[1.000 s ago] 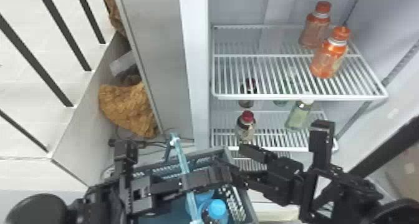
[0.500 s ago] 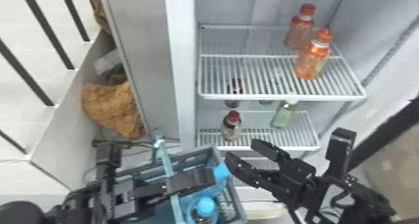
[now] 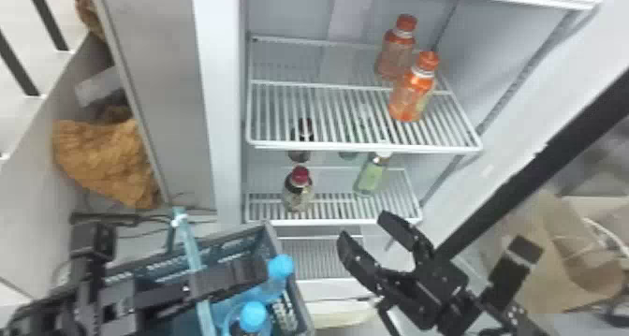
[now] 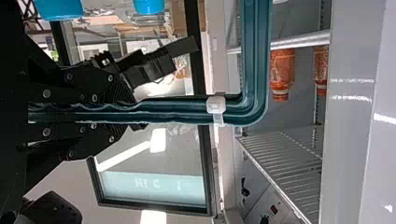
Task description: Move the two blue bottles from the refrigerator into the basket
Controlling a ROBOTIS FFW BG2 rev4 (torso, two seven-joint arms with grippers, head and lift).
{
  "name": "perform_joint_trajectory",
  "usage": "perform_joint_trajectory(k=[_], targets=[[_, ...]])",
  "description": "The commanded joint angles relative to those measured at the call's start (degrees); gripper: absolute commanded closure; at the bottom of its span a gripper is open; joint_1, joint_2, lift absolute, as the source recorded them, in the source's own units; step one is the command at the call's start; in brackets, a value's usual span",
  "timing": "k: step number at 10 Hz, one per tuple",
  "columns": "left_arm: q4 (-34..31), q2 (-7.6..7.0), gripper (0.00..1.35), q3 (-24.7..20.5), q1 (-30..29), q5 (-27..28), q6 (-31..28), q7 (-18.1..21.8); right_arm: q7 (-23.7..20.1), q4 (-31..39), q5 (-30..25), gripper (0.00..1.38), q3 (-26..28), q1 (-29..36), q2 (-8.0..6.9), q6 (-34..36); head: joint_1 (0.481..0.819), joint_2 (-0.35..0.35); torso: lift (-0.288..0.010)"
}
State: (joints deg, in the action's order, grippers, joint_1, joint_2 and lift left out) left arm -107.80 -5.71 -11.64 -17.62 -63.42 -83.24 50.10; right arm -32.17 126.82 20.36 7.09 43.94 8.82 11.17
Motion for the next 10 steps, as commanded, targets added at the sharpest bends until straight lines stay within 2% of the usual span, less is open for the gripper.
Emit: perform_joint_trajectory(k=[1, 4, 7, 10], targets=[[0.01, 0.09, 1.2, -0.13, -0.1, 0.0, 0.0, 0.0, 0.09, -2.58, -0.36, 0.23, 2.5, 2.89, -0.91, -6.39, 0.695, -0.237, -0.01], [0.01, 0.18, 1.2, -0.36, -0.52, 0.12, 0.0, -0.09, 0.35, -8.91, -0.36, 0.23, 6.05, 5.98, -1.88, -17.36, 0.695, -0.35, -0.01], [0.01, 0.18, 1.2, -0.36, -0.66, 0.12, 0.0, -0.27, 0.97, -14.39, 0.09, 0.23, 9.59, 9.5, -3.72, -30.02, 0.695, -0.35, -0.01], [0.01, 0.09, 1.2, -0.7, -1.22, 0.12, -0.14, -0.62, 0.88, -15.94, -0.71, 0.23, 10.05, 10.62, -3.72, -30.86, 0.695, -0.35, -0.01]])
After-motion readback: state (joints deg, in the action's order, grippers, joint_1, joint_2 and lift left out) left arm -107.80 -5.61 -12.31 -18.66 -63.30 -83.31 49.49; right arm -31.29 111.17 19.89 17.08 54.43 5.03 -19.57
